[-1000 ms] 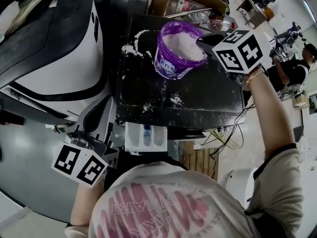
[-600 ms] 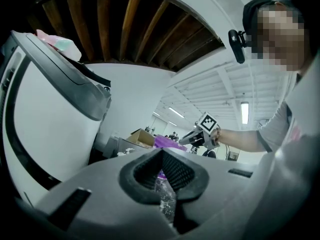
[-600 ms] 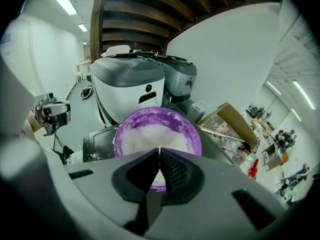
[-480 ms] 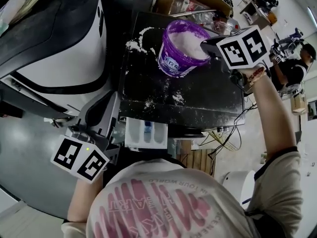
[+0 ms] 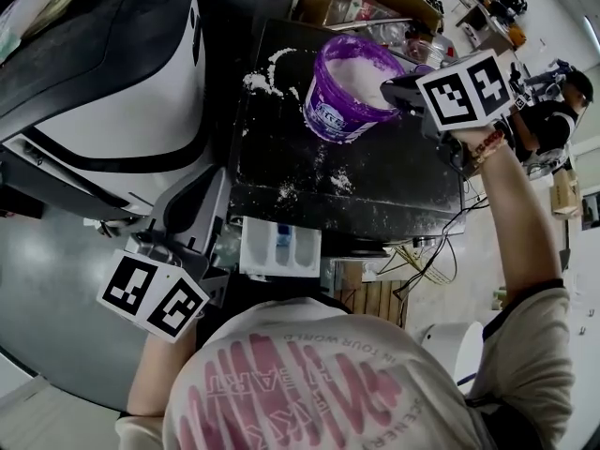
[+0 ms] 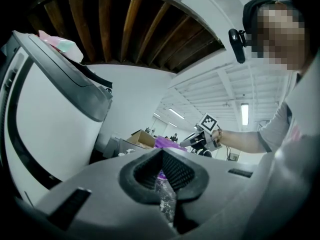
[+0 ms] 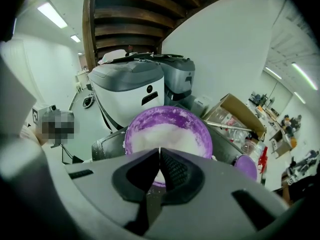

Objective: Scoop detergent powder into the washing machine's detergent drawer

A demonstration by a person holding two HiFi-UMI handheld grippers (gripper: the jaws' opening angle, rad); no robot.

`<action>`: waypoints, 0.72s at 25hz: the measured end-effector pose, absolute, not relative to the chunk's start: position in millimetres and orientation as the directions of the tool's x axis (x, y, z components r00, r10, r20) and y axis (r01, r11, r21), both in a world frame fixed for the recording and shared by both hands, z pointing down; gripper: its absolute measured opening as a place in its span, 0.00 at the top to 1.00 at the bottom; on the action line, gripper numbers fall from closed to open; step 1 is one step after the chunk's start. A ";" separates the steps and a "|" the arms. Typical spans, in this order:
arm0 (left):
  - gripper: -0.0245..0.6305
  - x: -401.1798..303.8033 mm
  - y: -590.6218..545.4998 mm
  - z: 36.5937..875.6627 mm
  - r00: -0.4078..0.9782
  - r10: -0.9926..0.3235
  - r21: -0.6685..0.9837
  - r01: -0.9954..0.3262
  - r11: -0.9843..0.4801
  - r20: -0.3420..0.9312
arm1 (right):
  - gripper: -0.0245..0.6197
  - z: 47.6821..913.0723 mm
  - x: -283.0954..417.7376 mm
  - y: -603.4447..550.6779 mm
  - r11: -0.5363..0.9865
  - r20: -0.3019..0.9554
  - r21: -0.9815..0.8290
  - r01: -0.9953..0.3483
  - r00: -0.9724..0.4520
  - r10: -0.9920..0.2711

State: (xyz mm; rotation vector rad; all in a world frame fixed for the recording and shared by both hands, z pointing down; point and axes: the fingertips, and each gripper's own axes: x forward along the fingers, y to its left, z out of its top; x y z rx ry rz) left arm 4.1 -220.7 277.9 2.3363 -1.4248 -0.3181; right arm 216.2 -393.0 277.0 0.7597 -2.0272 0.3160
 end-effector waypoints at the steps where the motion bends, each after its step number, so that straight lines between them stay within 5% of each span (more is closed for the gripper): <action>1: 0.96 4.6 -220.9 277.2 0.461 -0.888 0.439 -0.797 -0.414 0.001 | 0.96 276.6 216.3 -392.4 0.775 0.834 0.067 -0.629 -0.391 -0.389; 18: 0.96 2.9 -219.4 277.0 0.454 -0.891 0.441 -0.799 -0.410 -0.005 | 0.96 272.3 210.7 -382.7 0.711 0.796 -0.104 -0.696 -0.487 -0.360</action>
